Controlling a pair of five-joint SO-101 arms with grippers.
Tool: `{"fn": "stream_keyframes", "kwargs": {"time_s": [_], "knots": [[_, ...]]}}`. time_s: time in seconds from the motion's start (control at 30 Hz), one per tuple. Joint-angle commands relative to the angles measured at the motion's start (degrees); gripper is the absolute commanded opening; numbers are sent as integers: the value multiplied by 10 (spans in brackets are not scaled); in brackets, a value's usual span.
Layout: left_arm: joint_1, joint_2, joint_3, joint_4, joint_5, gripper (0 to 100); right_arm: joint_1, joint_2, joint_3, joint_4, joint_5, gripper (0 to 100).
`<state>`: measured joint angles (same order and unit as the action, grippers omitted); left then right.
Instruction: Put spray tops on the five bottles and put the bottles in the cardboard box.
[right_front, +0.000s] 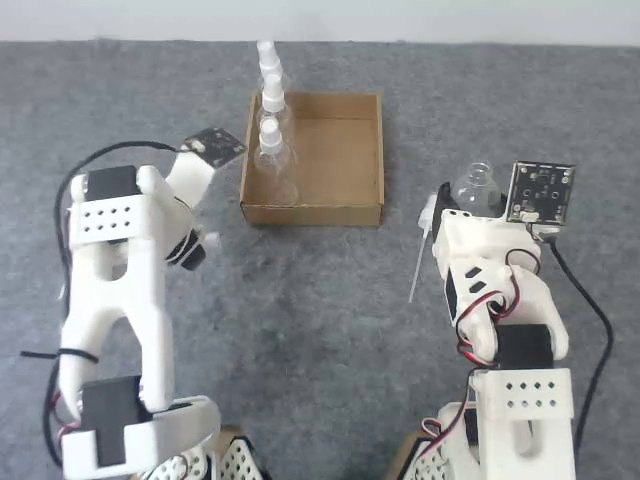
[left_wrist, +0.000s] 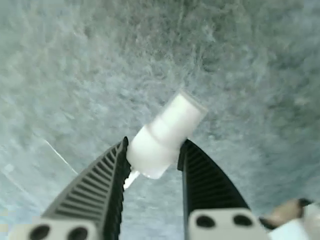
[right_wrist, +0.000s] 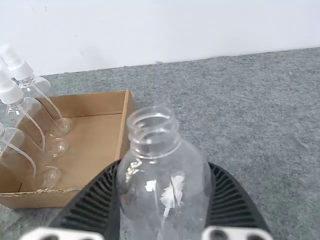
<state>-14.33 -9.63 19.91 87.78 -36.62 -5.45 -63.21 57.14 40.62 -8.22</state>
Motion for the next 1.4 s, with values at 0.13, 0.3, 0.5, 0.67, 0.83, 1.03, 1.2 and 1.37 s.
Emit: {"fn": "stream_keyframes", "kwargs": {"time_s": [0.13, 0.3, 0.5, 0.67, 0.83, 1.03, 1.2, 1.37], "knots": [[1, -8, 28, 4, 190, 33, -7, -14, -7, -14, 9, 108], [-1, -7, 52, 2, 318, 34, -7, -14, -7, -14, 9, 108], [-2, -7, 133, -90, 429, 34, -7, -14, -7, -14, 9, 108], [-3, -7, 173, -149, 449, 36, -7, -14, -6, -14, 9, 108], [-29, -7, 173, -151, 447, 37, -7, -14, -6, -14, 9, 108], [-32, -7, 175, -147, 446, 69, -7, -14, -6, -14, 9, 108], [-32, -7, 175, -135, 446, 153, -7, -14, -6, -14, 9, 108], [-30, -8, 169, -103, 432, 214, -7, -14, -6, -14, 9, 108]]}}
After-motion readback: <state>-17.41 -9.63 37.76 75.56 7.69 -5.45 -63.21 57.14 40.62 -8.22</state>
